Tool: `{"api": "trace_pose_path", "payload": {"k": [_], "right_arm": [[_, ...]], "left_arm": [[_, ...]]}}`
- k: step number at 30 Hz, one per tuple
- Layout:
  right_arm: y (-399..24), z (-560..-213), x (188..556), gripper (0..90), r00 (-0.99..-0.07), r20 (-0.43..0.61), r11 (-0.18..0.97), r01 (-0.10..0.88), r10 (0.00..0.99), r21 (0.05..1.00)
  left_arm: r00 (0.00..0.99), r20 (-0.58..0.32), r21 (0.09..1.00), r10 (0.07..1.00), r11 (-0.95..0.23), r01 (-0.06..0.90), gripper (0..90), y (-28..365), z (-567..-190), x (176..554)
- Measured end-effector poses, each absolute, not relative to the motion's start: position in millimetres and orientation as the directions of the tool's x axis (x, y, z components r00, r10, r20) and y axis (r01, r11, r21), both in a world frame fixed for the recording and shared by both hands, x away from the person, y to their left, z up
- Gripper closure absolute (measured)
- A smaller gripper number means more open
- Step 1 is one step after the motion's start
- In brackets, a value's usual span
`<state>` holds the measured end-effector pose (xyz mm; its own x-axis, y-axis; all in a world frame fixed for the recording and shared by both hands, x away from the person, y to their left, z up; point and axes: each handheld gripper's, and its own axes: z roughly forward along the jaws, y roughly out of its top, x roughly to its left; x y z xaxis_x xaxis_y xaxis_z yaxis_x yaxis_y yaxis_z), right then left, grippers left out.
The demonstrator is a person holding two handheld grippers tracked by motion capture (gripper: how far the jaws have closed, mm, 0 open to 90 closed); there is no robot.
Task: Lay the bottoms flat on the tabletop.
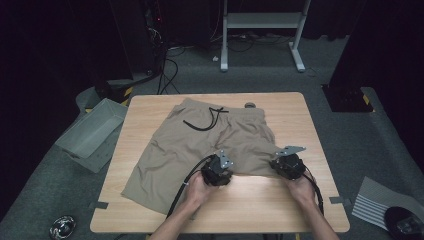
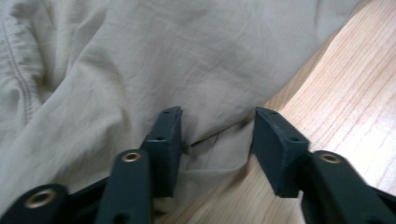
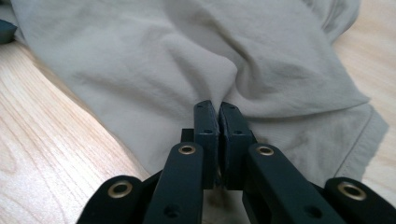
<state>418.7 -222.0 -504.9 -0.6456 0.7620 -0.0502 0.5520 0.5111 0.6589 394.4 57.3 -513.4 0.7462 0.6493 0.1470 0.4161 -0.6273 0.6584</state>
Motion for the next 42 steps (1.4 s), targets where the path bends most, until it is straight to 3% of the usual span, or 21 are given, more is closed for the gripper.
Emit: {"api": "trace_pose_path", "payload": {"k": [6,10,14,17,20,23,26,30,33,42], "right_arm": [[-228,-474,410,86.3,-0.637,-0.064,0.471,0.494,0.768,0.731],[-225,-454,411,86.3,-0.628,-0.093,0.464,0.459,0.773,0.758],[-223,-445,422,85.9,-0.6,-0.094,0.438,0.459,0.795,0.772],[-216,-450,441,85.0,-0.57,-0.099,0.435,0.492,0.816,0.754],[-207,-469,461,77.1,-0.525,-0.111,0.442,0.564,0.844,0.697],[-204,-487,471,68.8,-0.49,-0.1,0.43,0.628,0.866,0.648],[-205,-488,459,65.7,-0.494,-0.086,0.411,0.599,0.865,0.688],[-204,-473,428,66.1,-0.538,-0.091,0.403,0.497,0.838,0.769],[-199,-471,410,67.0,-0.593,-0.109,0.441,0.452,0.798,0.775],[-193,-502,422,73.9,-0.611,-0.055,0.46,0.53,0.789,0.712]], "left_arm": [[0.765,0.165,0.654,0.623,-0.65,0.388,87.4,66,-510,393],[0.753,0.17,0.716,0.635,-0.605,0.349,89.1,74,-488,395],[0.705,0.085,0.813,0.704,-0.458,0.36,88.9,92,-460,411],[0.661,0.034,0.793,0.749,-0.424,0.439,85.6,96,-465,432],[0.631,0.024,0.739,0.775,-0.438,0.511,73.7,93,-483,444],[0.628,0.041,0.735,0.777,-0.449,0.509,60.3,88,-494,436],[0.646,0.07,0.731,0.76,-0.48,0.485,52.2,86,-495,428],[0.669,0.07,0.746,0.74,-0.484,0.457,49.7,80,-492,417],[0.71,0.085,0.749,0.699,-0.515,0.418,49.4,68,-491,407],[0.772,0.016,0.732,0.636,-0.533,0.424,49.4,39,-505,402]]}}
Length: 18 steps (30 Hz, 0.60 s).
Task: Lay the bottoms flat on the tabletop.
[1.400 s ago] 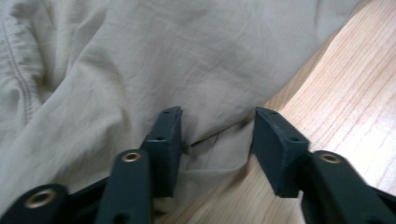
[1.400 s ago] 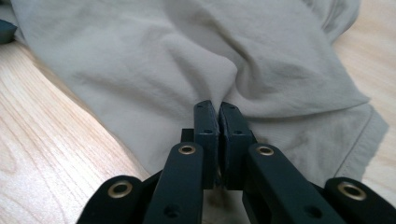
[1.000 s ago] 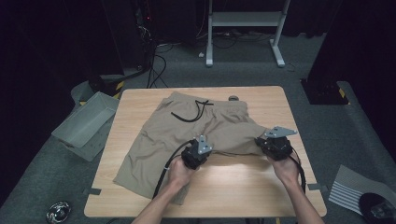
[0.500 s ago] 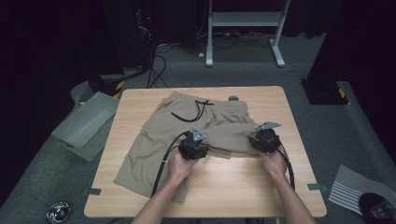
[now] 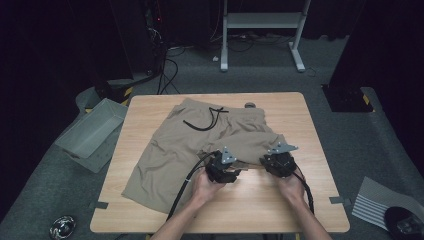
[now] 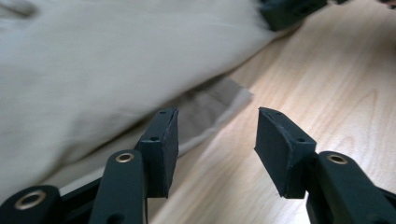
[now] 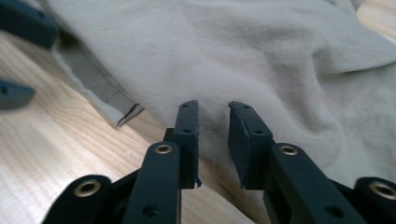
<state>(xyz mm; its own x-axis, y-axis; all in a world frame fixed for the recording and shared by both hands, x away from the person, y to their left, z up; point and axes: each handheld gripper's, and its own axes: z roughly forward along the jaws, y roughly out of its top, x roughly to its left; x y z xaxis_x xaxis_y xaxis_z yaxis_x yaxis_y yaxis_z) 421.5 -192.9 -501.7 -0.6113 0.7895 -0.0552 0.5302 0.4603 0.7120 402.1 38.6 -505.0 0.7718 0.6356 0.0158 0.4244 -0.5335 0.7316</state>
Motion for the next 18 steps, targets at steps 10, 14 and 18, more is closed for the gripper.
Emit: {"api": "trace_pose_path", "payload": {"k": [10,14,18], "right_arm": [[-189,-504,429,77.5,-0.606,-0.044,0.452,0.54,0.794,0.71],[-189,-504,431,77.9,-0.605,-0.047,0.456,0.544,0.795,0.704],[-190,-504,433,77.6,-0.599,-0.044,0.449,0.547,0.799,0.706]], "left_arm": [[0.748,-0.01,0.716,0.663,-0.517,0.469,50.3,8,-520,419],[0.743,0.02,0.716,0.669,-0.528,0.457,65.1,6,-519,424],[0.755,0.026,0.69,0.655,-0.558,0.46,84.4,7,-516,426]]}}
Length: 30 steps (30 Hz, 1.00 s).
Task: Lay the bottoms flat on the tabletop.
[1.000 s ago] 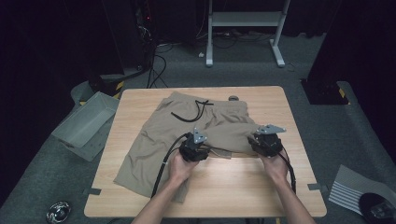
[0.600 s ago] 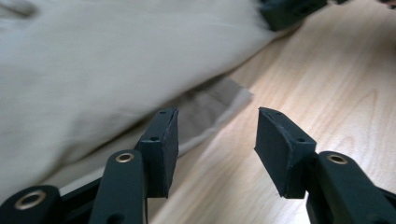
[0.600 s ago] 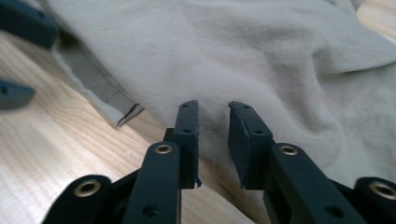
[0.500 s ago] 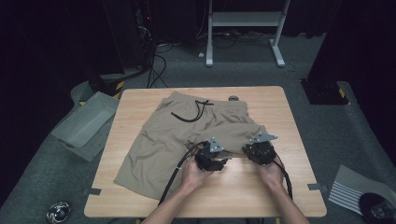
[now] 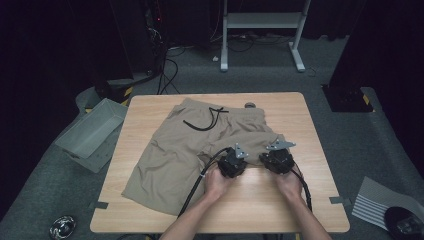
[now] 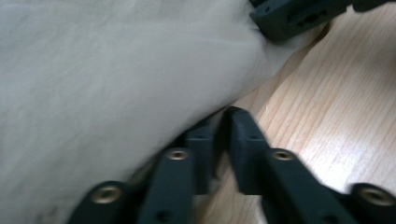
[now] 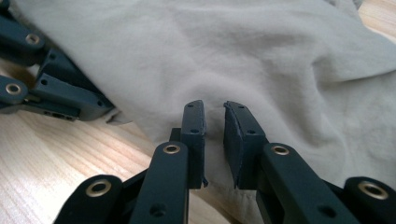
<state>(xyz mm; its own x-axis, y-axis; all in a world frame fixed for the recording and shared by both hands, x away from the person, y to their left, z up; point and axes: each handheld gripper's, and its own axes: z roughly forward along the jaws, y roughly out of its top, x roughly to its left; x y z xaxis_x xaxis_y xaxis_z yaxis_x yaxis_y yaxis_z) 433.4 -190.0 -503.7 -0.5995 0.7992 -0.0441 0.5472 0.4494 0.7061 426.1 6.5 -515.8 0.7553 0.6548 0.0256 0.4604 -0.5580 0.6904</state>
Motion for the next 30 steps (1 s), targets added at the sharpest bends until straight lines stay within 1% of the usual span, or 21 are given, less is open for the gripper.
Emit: {"api": "trace_pose_path", "payload": {"k": [3,5,7,8,10,11,15,17,18,21,22,23,24,25,26,28,30], "right_arm": [[-190,-502,434,73.6,-0.592,-0.045,0.443,0.548,0.805,0.71],[-191,-501,435,67.4,-0.583,-0.045,0.435,0.551,0.811,0.712],[-192,-501,438,61.3,-0.573,-0.042,0.431,0.563,0.818,0.706],[-192,-502,439,59.6,-0.566,-0.039,0.427,0.571,0.823,0.701],[-193,-503,441,59.2,-0.56,-0.024,0.418,0.587,0.828,0.693],[-194,-504,443,61.2,-0.561,-0.023,0.422,0.594,0.828,0.685],[-195,-509,446,79.4,-0.565,-0.033,0.444,0.61,0.824,0.656],[-197,-511,448,87.7,-0.563,-0.043,0.45,0.61,0.825,0.652],[-198,-510,449,89.6,-0.559,-0.043,0.447,0.612,0.828,0.652],[-201,-510,452,89.8,-0.543,-0.067,0.451,0.615,0.837,0.646],[-202,-510,452,89.7,-0.539,-0.064,0.446,0.618,0.84,0.647],[-202,-508,451,87.2,-0.538,-0.063,0.442,0.613,0.84,0.655],[-202,-507,448,82.4,-0.541,-0.058,0.435,0.604,0.839,0.667],[-202,-505,445,75.5,-0.544,-0.054,0.429,0.594,0.838,0.681],[-202,-503,441,70.5,-0.548,-0.049,0.424,0.584,0.835,0.692],[-201,-500,432,64.8,-0.554,-0.043,0.415,0.569,0.832,0.71],[-200,-501,422,62.8,-0.567,-0.053,0.428,0.554,0.822,0.714]], "left_arm": [[0.785,0.045,0.678,0.618,-0.596,0.431,86.3,6,-513,418],[0.806,0.056,0.687,0.59,-0.609,0.398,86.6,8,-509,410],[0.822,0.044,0.706,0.568,-0.599,0.376,86.6,12,-502,401],[0.833,0.041,0.717,0.551,-0.597,0.36,86.7,15,-499,397],[0.859,0.037,0.725,0.51,-0.606,0.328,86.7,20,-493,385],[0.869,0.038,0.726,0.493,-0.612,0.315,86.7,22,-492,381],[0.91,0.048,0.719,0.413,-0.646,0.256,86.6,30,-490,359],[0.919,0.042,0.72,0.393,-0.649,0.245,86.6,35,-491,350],[0.922,0.038,0.719,0.385,-0.651,0.242,86.5,37,-492,347],[0.926,0.031,0.717,0.376,-0.654,0.242,85.8,43,-494,344],[0.925,0.027,0.724,0.378,-0.646,0.243,84.1,45,-494,344],[0.922,0.032,0.73,0.386,-0.639,0.242,76.3,47,-493,344],[0.914,0.033,0.742,0.405,-0.622,0.249,68.9,48,-491,344],[0.904,0.033,0.755,0.426,-0.603,0.256,60.8,50,-489,345],[0.896,0.04,0.764,0.442,-0.592,0.258,55.4,53,-487,346],[0.87,0.055,0.787,0.49,-0.557,0.264,47.0,59,-480,348],[0.84,0.068,0.807,0.538,-0.525,0.271,43.1,70,-473,353]]}}
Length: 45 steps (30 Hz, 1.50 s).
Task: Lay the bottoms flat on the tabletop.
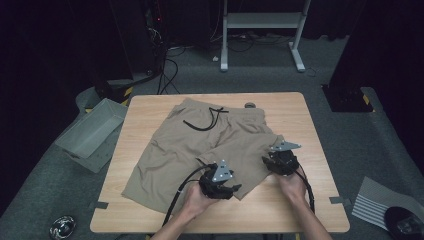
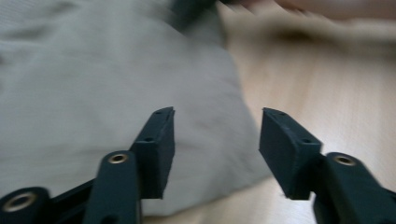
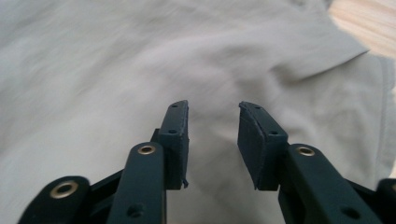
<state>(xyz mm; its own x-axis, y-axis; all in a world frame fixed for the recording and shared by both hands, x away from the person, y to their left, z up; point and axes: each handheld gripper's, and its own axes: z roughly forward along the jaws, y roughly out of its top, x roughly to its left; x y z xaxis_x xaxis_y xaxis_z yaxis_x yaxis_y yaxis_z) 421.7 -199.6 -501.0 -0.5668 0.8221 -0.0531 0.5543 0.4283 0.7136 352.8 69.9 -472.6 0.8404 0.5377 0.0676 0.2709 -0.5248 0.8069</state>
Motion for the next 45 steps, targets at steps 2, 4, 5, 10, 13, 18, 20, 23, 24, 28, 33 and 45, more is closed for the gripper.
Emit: {"api": "trace_pose_path", "payload": {"k": [2,4,5,10,13,18,20,23,24,28,33,45], "right_arm": [[-198,-506,413,63.8,-0.578,-0.063,0.447,0.551,0.813,0.705],[-198,-512,408,69.4,-0.59,-0.07,0.469,0.558,0.804,0.685],[-198,-515,406,71.7,-0.592,-0.068,0.474,0.566,0.803,0.675],[-209,-517,387,80.7,-0.6,-0.082,0.485,0.551,0.796,0.679],[-222,-517,375,83.0,-0.598,-0.106,0.5,0.546,0.795,0.672],[-248,-516,357,82.0,-0.57,-0.092,0.473,0.57,0.816,0.672],[-256,-515,353,76.9,-0.55,-0.092,0.46,0.581,0.83,0.671],[-261,-510,352,69.6,-0.518,-0.084,0.422,0.58,0.851,0.697],[-259,-507,353,67.6,-0.515,-0.074,0.407,0.572,0.854,0.712],[-241,-500,362,62.0,-0.531,-0.066,0.402,0.548,0.845,0.733],[-228,-516,367,61.0,-0.546,-0.044,0.43,0.606,0.837,0.67],[-190,-505,347,58.1,-0.656,-0.069,0.48,0.473,0.752,0.739]], "left_arm": [[0.807,0.077,0.813,0.585,-0.505,0.289,40.9,80,-467,359],[0.775,0.075,0.82,0.627,-0.481,0.31,40.1,89,-464,366],[0.756,0.066,0.825,0.651,-0.462,0.326,39.9,97,-462,370],[0.667,0.034,0.828,0.745,-0.394,0.399,39.1,127,-461,386],[0.601,0.021,0.825,0.799,-0.354,0.441,39.0,148,-464,395],[0.482,0.015,0.784,0.876,-0.31,0.538,38.3,185,-476,408],[0.439,0.015,0.754,0.898,-0.298,0.585,38.3,196,-483,412],[0.393,0.028,0.718,0.919,-0.292,0.632,38.2,208,-496,416],[0.387,0.035,0.707,0.922,-0.296,0.642,38.2,210,-500,416],[0.38,0.041,0.672,0.924,-0.307,0.674,38.2,212,-515,416],[0.37,0.001,0.701,0.929,-0.265,0.663,39.0,214,-523,407],[0.454,0.009,0.682,0.891,-0.337,0.649,44.5,189,-519,389]]}}
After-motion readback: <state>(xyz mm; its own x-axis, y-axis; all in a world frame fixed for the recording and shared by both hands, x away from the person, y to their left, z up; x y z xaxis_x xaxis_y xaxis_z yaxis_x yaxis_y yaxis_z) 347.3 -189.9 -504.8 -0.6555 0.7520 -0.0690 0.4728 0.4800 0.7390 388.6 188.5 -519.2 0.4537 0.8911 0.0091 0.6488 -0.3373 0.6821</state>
